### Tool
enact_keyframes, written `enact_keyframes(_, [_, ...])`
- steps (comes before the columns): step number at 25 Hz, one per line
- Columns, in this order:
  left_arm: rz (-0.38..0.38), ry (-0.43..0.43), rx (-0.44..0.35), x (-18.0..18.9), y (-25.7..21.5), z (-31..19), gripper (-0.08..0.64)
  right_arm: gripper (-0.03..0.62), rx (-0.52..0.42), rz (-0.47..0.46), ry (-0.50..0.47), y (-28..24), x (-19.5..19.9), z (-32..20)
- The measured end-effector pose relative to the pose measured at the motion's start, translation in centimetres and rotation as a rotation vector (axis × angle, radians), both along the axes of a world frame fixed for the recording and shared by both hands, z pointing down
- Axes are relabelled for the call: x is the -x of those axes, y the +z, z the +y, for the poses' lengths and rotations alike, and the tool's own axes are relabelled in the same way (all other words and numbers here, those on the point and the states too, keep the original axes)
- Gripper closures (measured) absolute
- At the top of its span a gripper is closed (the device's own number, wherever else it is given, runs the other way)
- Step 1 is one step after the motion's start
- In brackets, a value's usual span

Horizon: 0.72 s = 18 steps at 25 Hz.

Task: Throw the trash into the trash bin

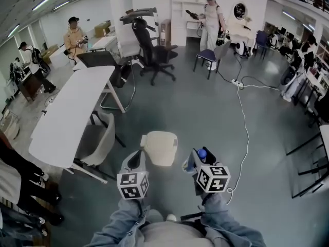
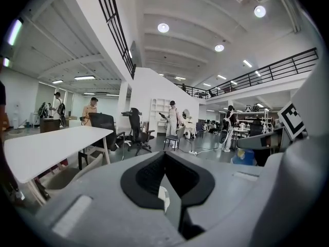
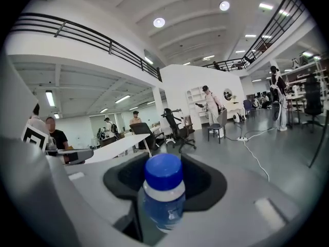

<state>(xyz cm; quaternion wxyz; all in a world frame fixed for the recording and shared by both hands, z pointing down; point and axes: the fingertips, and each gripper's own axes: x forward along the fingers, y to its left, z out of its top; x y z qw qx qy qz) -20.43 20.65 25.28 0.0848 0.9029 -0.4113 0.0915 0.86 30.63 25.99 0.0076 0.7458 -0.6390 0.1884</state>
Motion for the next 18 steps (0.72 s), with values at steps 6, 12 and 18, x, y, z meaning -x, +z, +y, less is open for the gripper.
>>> enact_keyframes(6, [-0.015,0.009,-0.001,-2.7,-0.1,-2.4,0.551,0.394,0.010,-0.020,0.034,0.6,-3.4,-1.5])
enact_keyframes(12, [0.025,0.029,0.049,-6.4,1.4,-6.5,0.549,0.394,0.030,-0.011,0.077,1.3,-7.1,-4.3])
enact_keyframes(18, [0.088,0.018,0.033,-9.7,0.7,-13.4,0.550,0.394,0.032,0.026,0.093,0.2,-11.3,-9.5])
